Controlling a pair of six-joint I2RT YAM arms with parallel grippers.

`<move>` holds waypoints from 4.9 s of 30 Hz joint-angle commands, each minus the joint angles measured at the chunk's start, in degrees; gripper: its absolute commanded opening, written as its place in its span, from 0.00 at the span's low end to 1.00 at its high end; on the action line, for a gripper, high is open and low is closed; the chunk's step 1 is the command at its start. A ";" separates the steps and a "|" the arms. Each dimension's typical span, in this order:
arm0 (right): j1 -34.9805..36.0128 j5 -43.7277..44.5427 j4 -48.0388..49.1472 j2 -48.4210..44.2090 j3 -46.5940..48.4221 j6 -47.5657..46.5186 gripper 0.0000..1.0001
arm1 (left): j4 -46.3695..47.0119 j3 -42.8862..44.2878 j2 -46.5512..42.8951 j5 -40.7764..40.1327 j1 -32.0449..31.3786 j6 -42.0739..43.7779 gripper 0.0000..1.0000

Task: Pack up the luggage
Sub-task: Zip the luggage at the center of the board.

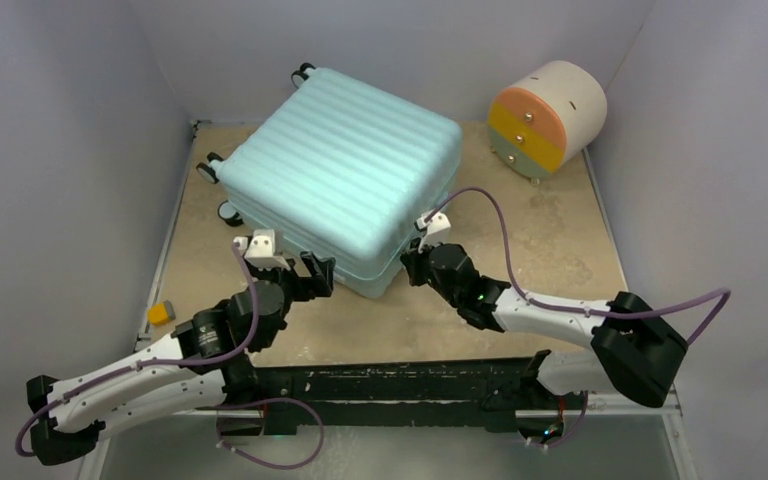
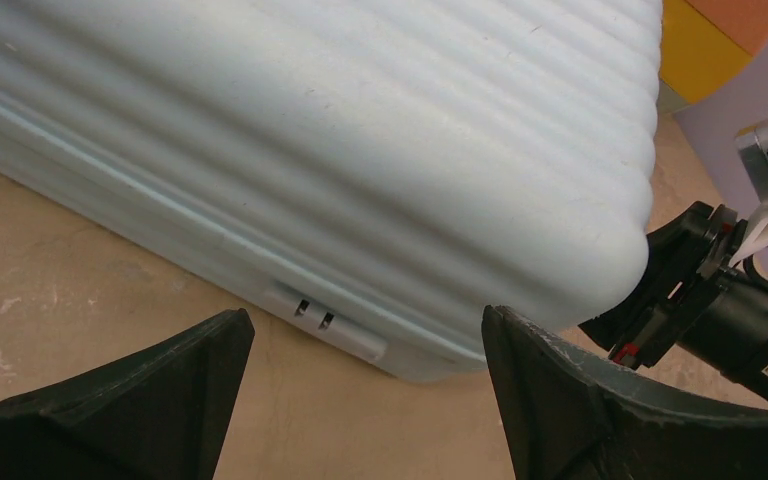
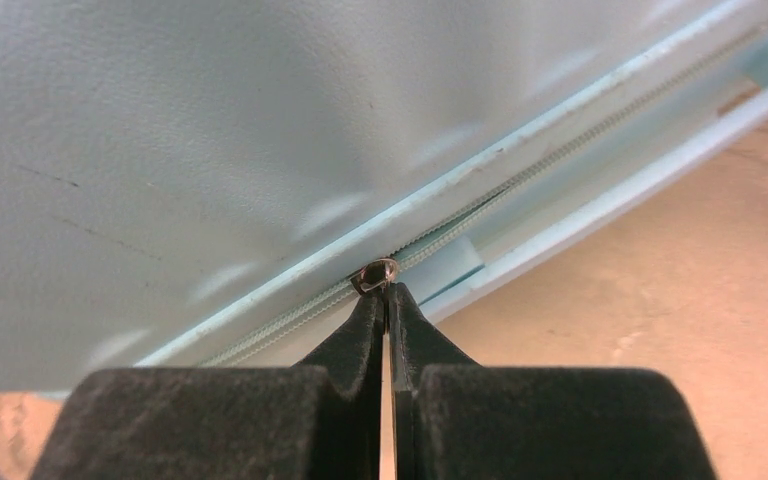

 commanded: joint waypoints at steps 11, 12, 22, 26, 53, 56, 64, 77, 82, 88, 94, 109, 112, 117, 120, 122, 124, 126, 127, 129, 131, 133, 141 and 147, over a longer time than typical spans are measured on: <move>-5.82 3.19 1.44 2.65 4.43 -6.21 0.00 | -4.47 -5.45 -1.36 1.74 0.03 -13.84 1.00; -5.82 2.88 1.52 2.61 4.22 -6.21 0.00 | -4.71 -6.57 -1.74 2.09 0.03 -15.86 1.00; -5.74 -2.84 3.67 4.54 4.17 -6.13 0.00 | 9.55 -16.88 -0.57 13.05 0.03 -18.12 1.00; -5.74 -5.22 4.08 5.93 5.74 -6.13 0.00 | 23.94 -19.27 8.24 15.03 0.39 -14.29 1.00; 1.96 -0.66 3.72 10.59 6.45 -4.24 0.00 | 50.48 -26.73 25.18 10.95 15.49 -15.07 0.68; 1.41 1.94 3.79 9.40 5.19 -4.47 0.00 | 50.33 -27.56 25.75 10.26 15.56 -16.46 0.63; 0.44 -0.10 8.75 8.68 3.23 -6.01 0.00 | 49.70 -29.55 22.52 14.50 15.59 -18.32 0.48; 11.59 2.27 9.61 13.40 8.27 -7.26 0.00 | 10.17 -15.78 -8.35 18.79 10.79 -13.89 0.55; 15.48 5.83 12.50 16.17 7.48 -8.95 0.00 | -0.14 -7.30 -9.91 14.49 10.75 -12.45 0.74; 7.94 6.05 7.96 7.38 0.96 -8.45 0.00 | -2.58 -0.04 -3.16 9.50 10.75 -7.45 0.93; 1.36 4.07 6.93 6.46 0.72 -8.88 0.00 | 3.07 -1.26 -0.62 6.26 10.75 -4.13 0.97; -8.70 12.96 9.50 12.17 2.65 4.38 0.00 | 3.20 -2.66 -0.63 3.86 11.94 -6.29 0.99; -11.00 14.64 8.85 13.13 4.62 6.34 0.00 | 2.73 -2.73 -1.70 3.57 11.90 -6.46 0.99; -17.81 11.69 5.72 14.85 8.97 7.36 0.00 | 2.51 -2.59 -2.79 3.34 11.95 -6.28 0.99; -21.61 8.93 4.56 16.79 11.21 7.63 0.00 | 2.45 -3.11 -3.73 3.36 11.98 -6.85 0.99; -23.92 7.40 4.25 18.54 12.60 7.43 0.00 | 2.44 -3.76 -4.76 3.55 11.95 -7.17 0.99; -26.33 5.95 3.69 20.19 14.03 8.21 0.00 | 2.32 -4.06 -5.49 3.77 11.96 -7.21 0.99; -28.36 4.29 3.76 21.21 15.00 9.04 0.00 | 1.94 -3.72 -5.69 3.85 11.98 -7.05 0.99; -28.90 3.71 4.06 21.59 15.39 8.90 0.00 | 1.68 -3.49 -5.74 3.83 11.93 -7.00 0.99; -29.56 2.94 5.40 22.22 16.23 7.63 0.00 | 1.21 -2.96 -5.68 3.76 11.90 -6.78 0.99; -30.01 2.69 7.93 22.90 16.52 5.87 0.00 | 1.09 -2.99 -5.99 3.50 11.96 -6.78 0.99; -31.03 1.23 9.83 23.68 17.17 4.51 0.00 | 0.98 -3.31 -6.38 3.39 11.97 -7.14 0.99; -32.68 -3.90 9.91 20.85 15.87 5.18 0.05 | -1.13 -2.65 -9.05 2.69 11.85 -7.22 1.00; -32.73 -7.33 7.91 13.22 11.20 4.76 0.52 | -4.58 0.68 -10.51 3.82 11.82 -4.51 1.00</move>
